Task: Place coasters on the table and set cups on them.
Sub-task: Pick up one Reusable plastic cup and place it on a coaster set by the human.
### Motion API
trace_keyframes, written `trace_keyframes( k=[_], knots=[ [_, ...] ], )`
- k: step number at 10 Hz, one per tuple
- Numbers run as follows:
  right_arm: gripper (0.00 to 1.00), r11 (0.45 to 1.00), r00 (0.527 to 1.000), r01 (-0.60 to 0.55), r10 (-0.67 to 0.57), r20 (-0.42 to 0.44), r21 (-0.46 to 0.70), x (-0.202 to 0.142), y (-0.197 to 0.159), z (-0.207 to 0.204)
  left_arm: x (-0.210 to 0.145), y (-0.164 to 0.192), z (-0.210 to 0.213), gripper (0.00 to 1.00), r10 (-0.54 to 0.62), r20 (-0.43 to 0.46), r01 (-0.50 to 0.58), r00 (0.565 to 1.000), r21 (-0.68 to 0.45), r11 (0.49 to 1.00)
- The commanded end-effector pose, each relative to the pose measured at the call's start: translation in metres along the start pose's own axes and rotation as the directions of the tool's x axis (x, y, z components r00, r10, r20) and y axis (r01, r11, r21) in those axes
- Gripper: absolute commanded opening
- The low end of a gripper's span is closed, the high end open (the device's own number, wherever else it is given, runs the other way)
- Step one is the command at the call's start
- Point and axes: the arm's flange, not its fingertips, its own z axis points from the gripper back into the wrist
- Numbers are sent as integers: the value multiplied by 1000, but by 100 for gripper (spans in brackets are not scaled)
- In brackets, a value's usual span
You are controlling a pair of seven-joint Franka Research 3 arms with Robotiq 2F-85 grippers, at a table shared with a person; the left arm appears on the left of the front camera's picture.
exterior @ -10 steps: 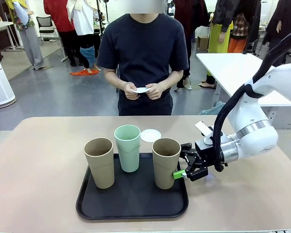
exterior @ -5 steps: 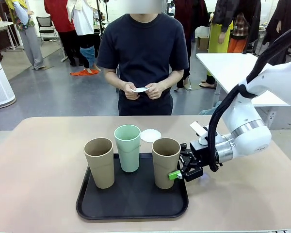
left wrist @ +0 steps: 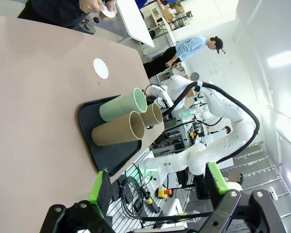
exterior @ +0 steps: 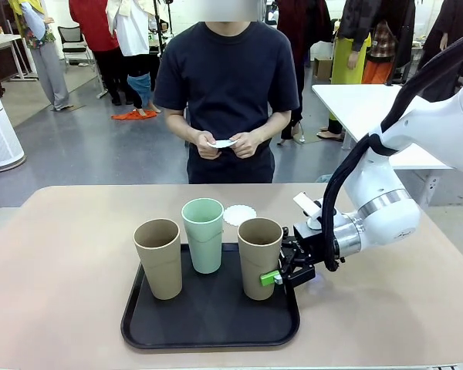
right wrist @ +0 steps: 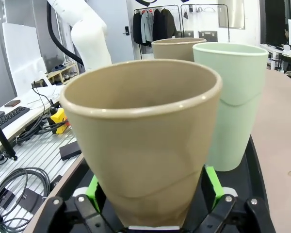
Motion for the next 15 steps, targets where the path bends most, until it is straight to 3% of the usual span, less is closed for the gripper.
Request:
trace_keyframes(
  k=[1, 2, 3, 4, 5, 7, 13, 15],
  knots=[
    [66, 1000, 1000, -25, 25, -11, 18, -1, -5, -5, 0, -2, 2, 100, -2, 7, 2, 1000, -16, 1000],
    [40, 999, 999, -31, 31, -11, 21, -1, -4, -5, 0, -2, 2, 100, -2, 7, 2, 1000, -16, 1000],
    [6, 999, 999, -32, 33, -10, 22, 0, -4, -5, 0, -2, 2, 100, -2, 7, 2, 1000, -16, 1000],
    [35, 999, 999, -33, 33, -11, 24, 0, -4, -6, 0, -2, 2, 100, -2, 7, 2, 1000, -16, 1000],
    [0, 999, 999, -33, 33, -11, 20, 0, -4, -5, 0, -2, 2, 100, -2, 7, 2, 1000, -16, 1000],
    [0, 999, 1000, -24, 24, 6, -26, 17, 7, 4, 0, -2, 2, 100, -2, 7, 2, 1000, -16, 1000],
    [0, 980, 995, -92, 98, 24, -179, 150, 55, 102, 0, -2, 2, 100, -2, 7, 2, 1000, -16, 1000],
    [0, 970, 992, -110, 120, 37, -215, 179, 62, 122, 0, -2, 2, 100, -2, 7, 2, 1000, -16, 1000]
  ],
)
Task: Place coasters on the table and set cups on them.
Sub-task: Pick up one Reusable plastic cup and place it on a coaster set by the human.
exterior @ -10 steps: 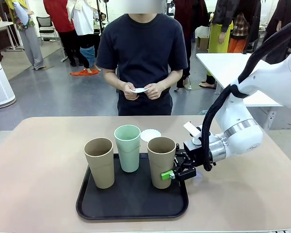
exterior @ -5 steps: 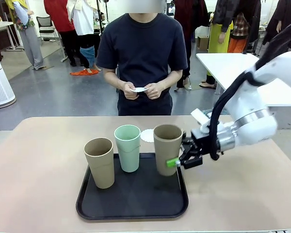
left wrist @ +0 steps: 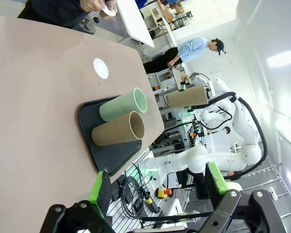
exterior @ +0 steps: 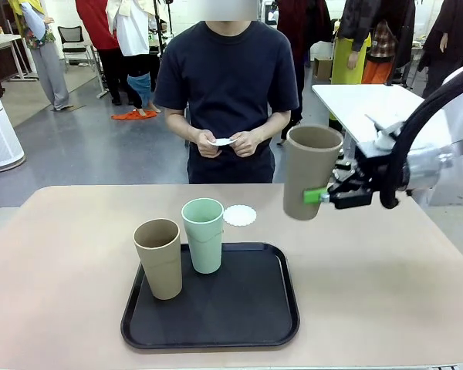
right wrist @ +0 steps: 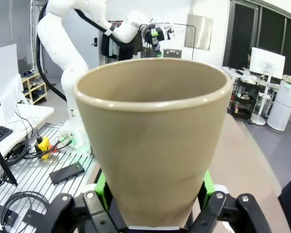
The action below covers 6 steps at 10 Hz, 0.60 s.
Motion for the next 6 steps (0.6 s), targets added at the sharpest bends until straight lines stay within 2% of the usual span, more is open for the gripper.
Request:
trace_keyframes(
  k=[1, 6],
  knots=[
    [0, 1000, 1000, 25, -25, 12, 4, 5, 4, 5, 0, -2, 2, 100, -2, 7, 3, 1000, -15, 1000],
    [0, 1000, 1000, -4, 4, 4, -9, 9, 2, 6, 0, -2, 2, 100, -2, 7, 3, 1000, -15, 1000]
  ],
)
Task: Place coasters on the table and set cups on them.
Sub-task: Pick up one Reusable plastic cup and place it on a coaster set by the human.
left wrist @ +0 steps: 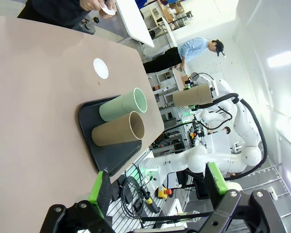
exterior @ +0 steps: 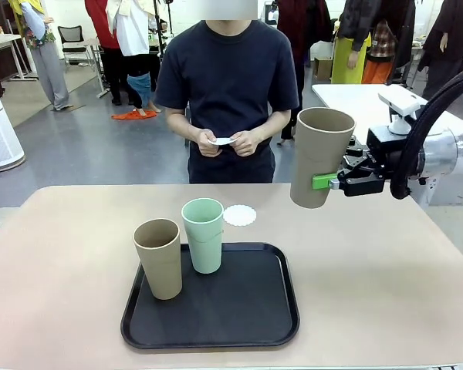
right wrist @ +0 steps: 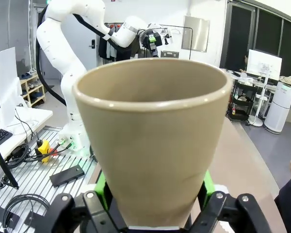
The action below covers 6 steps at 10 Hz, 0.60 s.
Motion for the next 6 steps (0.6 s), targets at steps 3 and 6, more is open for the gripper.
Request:
trace_keyframes(
  k=[3, 6],
  knots=[
    [82, 999, 999, 32, -33, 11, 42, -14, -27, -15, 0, -2, 2, 100, -3, 7, 3, 1000, -15, 1000],
    [82, 995, 997, 71, -71, 5, 77, -43, -103, -69, 0, -2, 2, 100, -3, 7, 3, 1000, -15, 1000]
  ],
)
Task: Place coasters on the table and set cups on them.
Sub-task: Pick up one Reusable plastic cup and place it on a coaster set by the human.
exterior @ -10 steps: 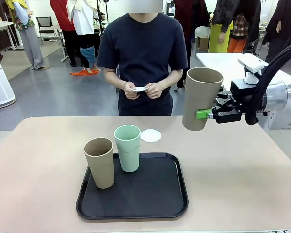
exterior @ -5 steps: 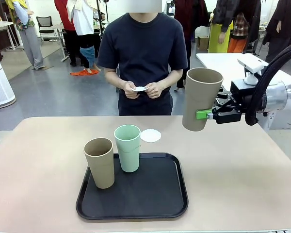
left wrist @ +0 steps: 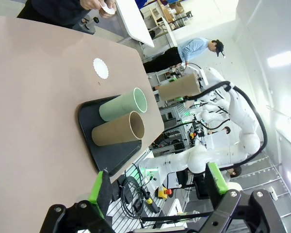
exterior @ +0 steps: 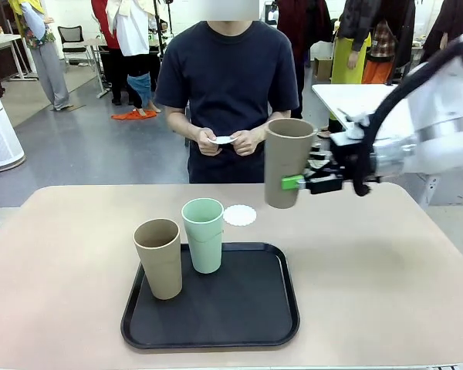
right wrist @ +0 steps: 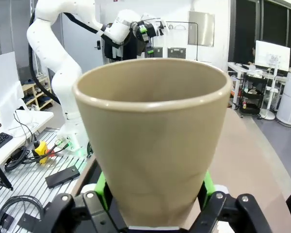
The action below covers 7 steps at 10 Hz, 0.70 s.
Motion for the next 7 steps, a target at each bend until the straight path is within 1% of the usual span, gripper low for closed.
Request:
trace_keyframes(
  k=[1, 3, 4, 7],
  knots=[
    [82, 1000, 1000, -12, 12, 18, 0, -3, -60, -20, 0, -2, 2, 100, -2, 7, 3, 1000, -15, 1000],
    [82, 1000, 1000, 14, -13, 24, -28, -16, -87, -28, 0, -2, 2, 100, -2, 7, 3, 1000, -15, 1000],
    [82, 997, 999, 32, -29, 40, -64, -20, -106, -26, 0, -2, 2, 100, -2, 7, 3, 1000, -15, 1000],
    [82, 993, 996, 74, -68, 63, -94, -35, -129, -30, 0, -2, 2, 100, -2, 7, 3, 1000, -15, 1000]
  ],
)
